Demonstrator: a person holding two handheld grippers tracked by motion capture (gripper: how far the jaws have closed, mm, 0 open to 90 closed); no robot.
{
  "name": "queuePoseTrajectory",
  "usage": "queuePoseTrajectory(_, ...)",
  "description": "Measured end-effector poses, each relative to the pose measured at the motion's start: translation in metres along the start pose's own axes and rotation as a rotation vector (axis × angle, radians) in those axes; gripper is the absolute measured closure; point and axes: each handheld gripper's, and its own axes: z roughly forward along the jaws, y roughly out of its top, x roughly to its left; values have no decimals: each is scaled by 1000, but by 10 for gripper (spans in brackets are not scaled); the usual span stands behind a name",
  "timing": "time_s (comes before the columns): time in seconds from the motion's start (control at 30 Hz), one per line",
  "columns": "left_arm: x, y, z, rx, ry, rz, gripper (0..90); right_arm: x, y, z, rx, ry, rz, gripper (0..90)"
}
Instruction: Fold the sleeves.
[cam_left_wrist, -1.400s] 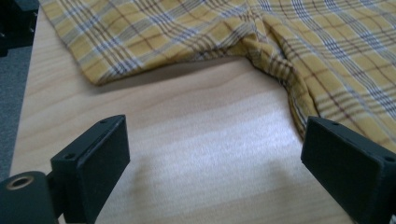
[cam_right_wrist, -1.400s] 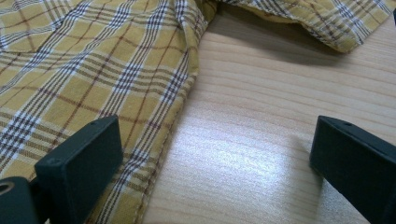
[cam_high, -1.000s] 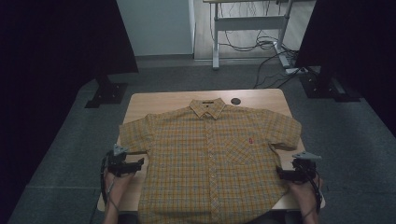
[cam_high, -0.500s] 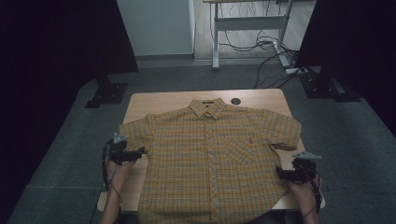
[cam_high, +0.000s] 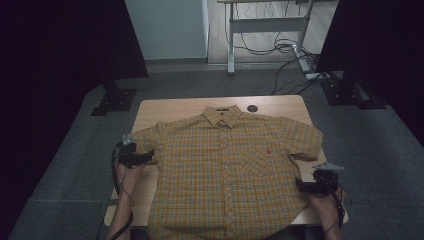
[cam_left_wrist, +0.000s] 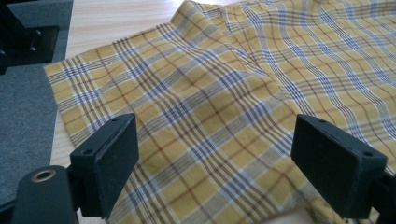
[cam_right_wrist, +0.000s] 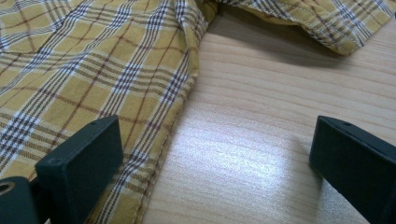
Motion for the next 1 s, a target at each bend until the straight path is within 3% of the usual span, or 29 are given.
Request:
queuePoseTrajectory(0.6,18,10,28,-10,37,-53,200,0,0,0,1,2,0,22)
queuePoseTrajectory(0.83,25,9,43,-1,98,-105,238,0,0,0,1,2,0,22)
queuePoseTrajectory(1.0,25,5,52,30,130,-100,246,0,0,0,0,2,0,22)
